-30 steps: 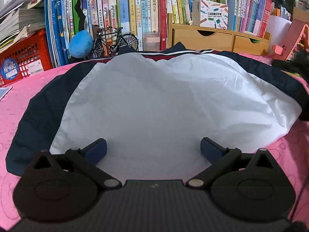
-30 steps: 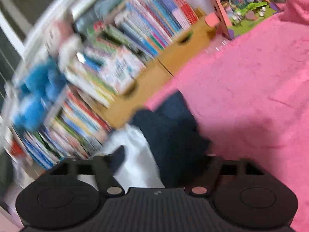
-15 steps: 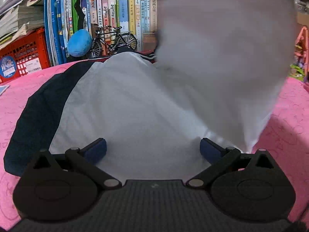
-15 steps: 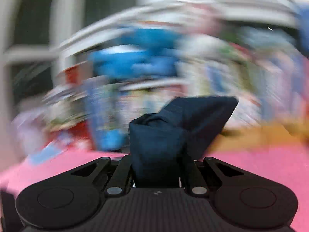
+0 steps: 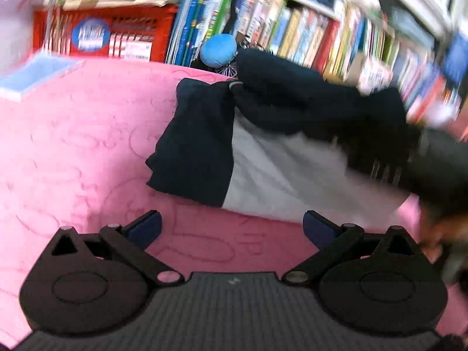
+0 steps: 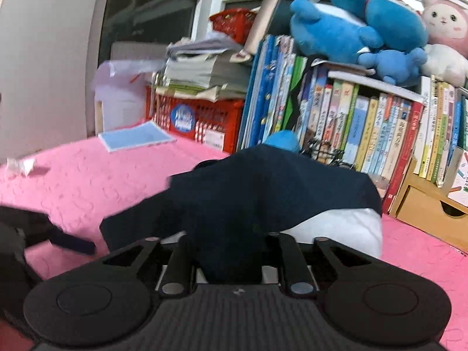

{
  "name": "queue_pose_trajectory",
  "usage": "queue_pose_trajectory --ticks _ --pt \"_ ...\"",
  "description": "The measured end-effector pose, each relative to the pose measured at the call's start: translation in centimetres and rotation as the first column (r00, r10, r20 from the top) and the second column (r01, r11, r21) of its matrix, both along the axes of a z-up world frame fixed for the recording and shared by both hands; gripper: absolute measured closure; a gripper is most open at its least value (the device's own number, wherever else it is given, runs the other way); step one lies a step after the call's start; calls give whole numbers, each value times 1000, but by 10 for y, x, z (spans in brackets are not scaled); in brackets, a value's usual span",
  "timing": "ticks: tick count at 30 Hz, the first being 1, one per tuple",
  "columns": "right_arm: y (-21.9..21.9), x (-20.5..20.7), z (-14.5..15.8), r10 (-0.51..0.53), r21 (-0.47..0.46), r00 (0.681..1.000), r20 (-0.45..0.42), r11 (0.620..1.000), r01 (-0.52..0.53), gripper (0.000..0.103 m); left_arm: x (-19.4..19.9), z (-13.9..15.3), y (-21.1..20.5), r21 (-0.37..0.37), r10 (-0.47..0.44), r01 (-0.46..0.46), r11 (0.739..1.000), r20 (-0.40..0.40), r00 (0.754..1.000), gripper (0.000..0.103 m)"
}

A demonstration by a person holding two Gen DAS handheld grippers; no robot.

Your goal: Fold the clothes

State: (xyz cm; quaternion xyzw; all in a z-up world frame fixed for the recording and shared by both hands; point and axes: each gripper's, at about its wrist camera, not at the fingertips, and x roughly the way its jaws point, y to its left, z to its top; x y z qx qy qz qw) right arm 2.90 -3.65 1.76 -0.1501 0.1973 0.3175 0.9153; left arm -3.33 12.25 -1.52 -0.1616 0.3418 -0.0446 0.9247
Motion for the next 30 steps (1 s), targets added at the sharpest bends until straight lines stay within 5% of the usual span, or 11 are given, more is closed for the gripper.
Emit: queue_pose_trajectory --ticks 3,8,16,19,22,28,30 --pt "6 -12 -7 5 -52 999 33 999 -3 52 0 7 -1 -75 -44 46 996 20 999 0" --pt "-16 -33 -10 -42 -89 998 56 995 47 31 2 13 -9 -189 -131 137 972 47 990 0" --pt "-72 -58 -27 -159 -187 982 100 967 175 20 31 12 -45 -321 -220 228 919 62 973 0" --pt "-83 -62 -35 -213 -158 974 82 962 224 19 44 6 -60 -351 -217 213 912 29 976 0" --pt "-87 -62 -40 -264 -110 963 48 957 268 18 48 5 -69 -335 -170 169 927 24 985 0" --pt "-88 -57 -44 -328 -59 945 11 943 328 17 64 -5 -58 -447 -46 53 893 28 999 0" --pt "-86 -54 -43 -336 -48 942 -8 941 335 16 69 -10 -56 -439 3 1 898 7 1000 10"
